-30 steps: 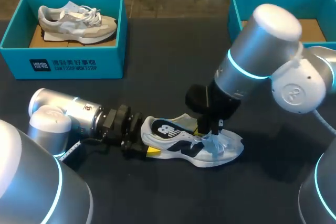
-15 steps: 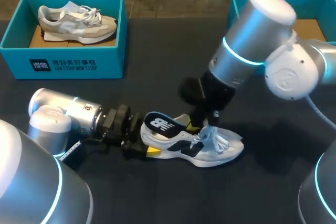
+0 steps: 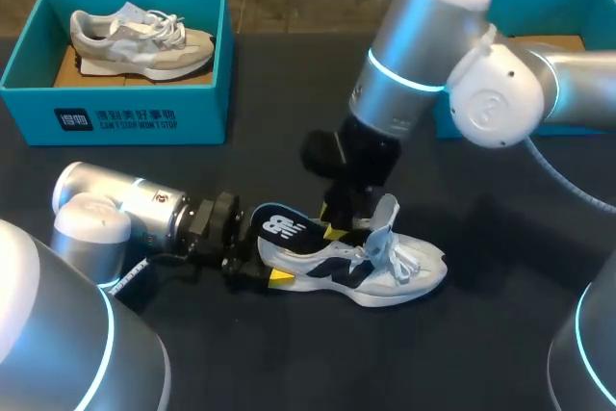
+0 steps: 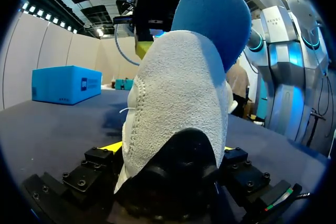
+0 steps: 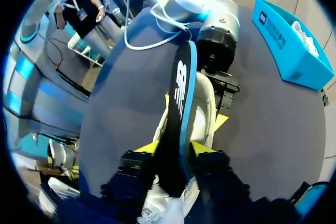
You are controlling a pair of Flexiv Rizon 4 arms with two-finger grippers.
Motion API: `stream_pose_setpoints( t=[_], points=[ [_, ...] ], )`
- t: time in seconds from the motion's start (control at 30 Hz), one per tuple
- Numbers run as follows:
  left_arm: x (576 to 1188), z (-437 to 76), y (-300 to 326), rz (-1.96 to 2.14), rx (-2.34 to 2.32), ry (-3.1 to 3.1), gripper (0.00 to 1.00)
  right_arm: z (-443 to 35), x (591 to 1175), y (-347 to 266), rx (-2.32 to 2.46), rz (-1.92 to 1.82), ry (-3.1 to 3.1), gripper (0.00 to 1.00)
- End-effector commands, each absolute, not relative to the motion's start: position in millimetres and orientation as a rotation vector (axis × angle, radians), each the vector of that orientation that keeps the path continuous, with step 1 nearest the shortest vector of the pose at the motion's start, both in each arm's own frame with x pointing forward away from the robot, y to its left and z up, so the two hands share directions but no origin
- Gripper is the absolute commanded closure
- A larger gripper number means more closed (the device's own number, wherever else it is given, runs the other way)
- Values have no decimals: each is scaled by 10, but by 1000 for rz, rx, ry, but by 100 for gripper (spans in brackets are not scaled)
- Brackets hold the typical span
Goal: Take the shoe out of the shoebox, open the shoe tongue, remove and reinsert the insole, then place the shoe into the shoebox
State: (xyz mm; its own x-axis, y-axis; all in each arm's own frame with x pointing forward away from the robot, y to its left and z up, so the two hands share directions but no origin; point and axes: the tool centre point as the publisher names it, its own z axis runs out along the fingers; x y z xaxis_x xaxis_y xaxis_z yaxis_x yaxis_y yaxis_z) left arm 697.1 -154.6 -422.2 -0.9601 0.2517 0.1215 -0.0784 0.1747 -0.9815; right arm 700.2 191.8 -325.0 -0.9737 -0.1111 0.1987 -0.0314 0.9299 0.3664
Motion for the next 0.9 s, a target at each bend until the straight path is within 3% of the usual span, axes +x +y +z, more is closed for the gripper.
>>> stream_pose_setpoints(
  t=[0.03,0.27,0.4,0.9],
  points=[
    [6975,-4244,-1548,1860,-165,-2196,100,-3223,7053,1935,86,-529,-2829,53],
    [6975,-4244,-1548,1860,-165,-2196,100,-3289,7078,1977,17,-559,-2748,51],
    [6975,-4244,-1548,1860,-165,-2196,100,-3284,7102,2014,-3,-557,-2707,58],
    [6975,-4244,-1548,1860,-165,-2196,100,-3368,6982,2184,-36,-550,-2626,62]
  ],
)
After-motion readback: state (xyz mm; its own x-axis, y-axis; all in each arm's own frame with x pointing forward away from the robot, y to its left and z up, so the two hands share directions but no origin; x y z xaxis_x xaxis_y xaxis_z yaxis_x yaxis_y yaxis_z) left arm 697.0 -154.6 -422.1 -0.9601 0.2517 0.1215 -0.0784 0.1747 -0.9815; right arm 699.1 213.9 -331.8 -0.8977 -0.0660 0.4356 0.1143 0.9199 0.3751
